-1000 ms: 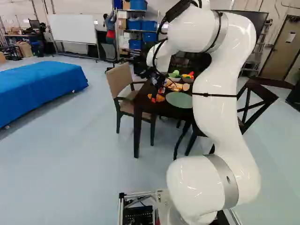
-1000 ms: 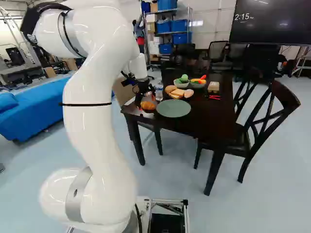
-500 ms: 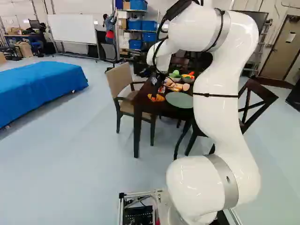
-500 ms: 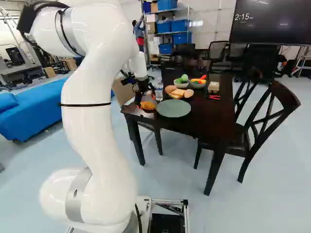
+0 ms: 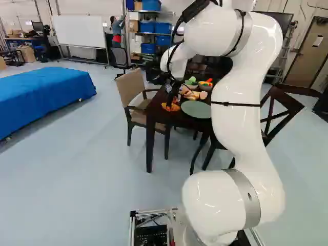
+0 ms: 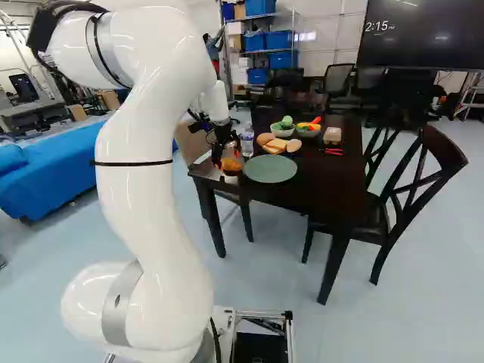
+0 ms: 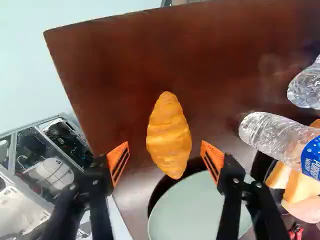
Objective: Move the croissant to the empty plate
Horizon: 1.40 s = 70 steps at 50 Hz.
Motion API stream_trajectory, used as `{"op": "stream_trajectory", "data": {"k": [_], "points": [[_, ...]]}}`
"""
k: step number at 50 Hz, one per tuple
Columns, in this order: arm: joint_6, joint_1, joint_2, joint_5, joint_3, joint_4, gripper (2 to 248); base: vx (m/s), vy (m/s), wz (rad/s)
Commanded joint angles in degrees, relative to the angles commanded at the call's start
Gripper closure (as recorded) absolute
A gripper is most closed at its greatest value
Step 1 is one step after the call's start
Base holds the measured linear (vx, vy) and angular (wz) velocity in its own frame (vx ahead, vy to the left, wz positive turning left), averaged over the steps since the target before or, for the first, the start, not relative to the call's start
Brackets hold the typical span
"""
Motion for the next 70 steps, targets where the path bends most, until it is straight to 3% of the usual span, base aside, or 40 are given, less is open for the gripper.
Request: {"op": "stream_trajectory", "data": {"k": [2,7,8,12,13,17,18,23,24,28,29,33,34,70], "points": [[0.00,0.00,0.00,0.00,0.00,0.00,57,0.000,0.000,0.000],[0.00,0.00,0.00,0.00,0.00,0.00,57,0.000,0.000,0.000],[0.00,0.00,0.00,0.00,0.00,0.00,69,0.000,0.000,0.000],[0.00,0.00,0.00,0.00,0.00,0.00,69,0.000,0.000,0.000],[0.00,0.00,0.00,0.00,0.00,0.00,81,0.000,0.000,0.000],[0.00,0.00,0.00,0.00,0.00,0.00,81,0.000,0.000,0.000],[0.00,0.00,0.00,0.00,0.00,0.00,94,0.000,0.000,0.000],[0.00,0.00,0.00,0.00,0.00,0.00,94,0.000,0.000,0.000],[0.00,0.00,0.00,0.00,0.00,0.00,105,0.000,0.000,0.000],[0.00,0.00,0.00,0.00,0.00,0.00,105,0.000,0.000,0.000],[0.00,0.00,0.00,0.00,0.00,0.00,117,0.000,0.000,0.000],[0.00,0.00,0.00,0.00,0.00,0.00,117,0.000,0.000,0.000],[0.00,0.00,0.00,0.00,0.00,0.00,129,0.000,0.000,0.000],[0.00,0.00,0.00,0.00,0.00,0.00,133,0.000,0.000,0.000]]}}
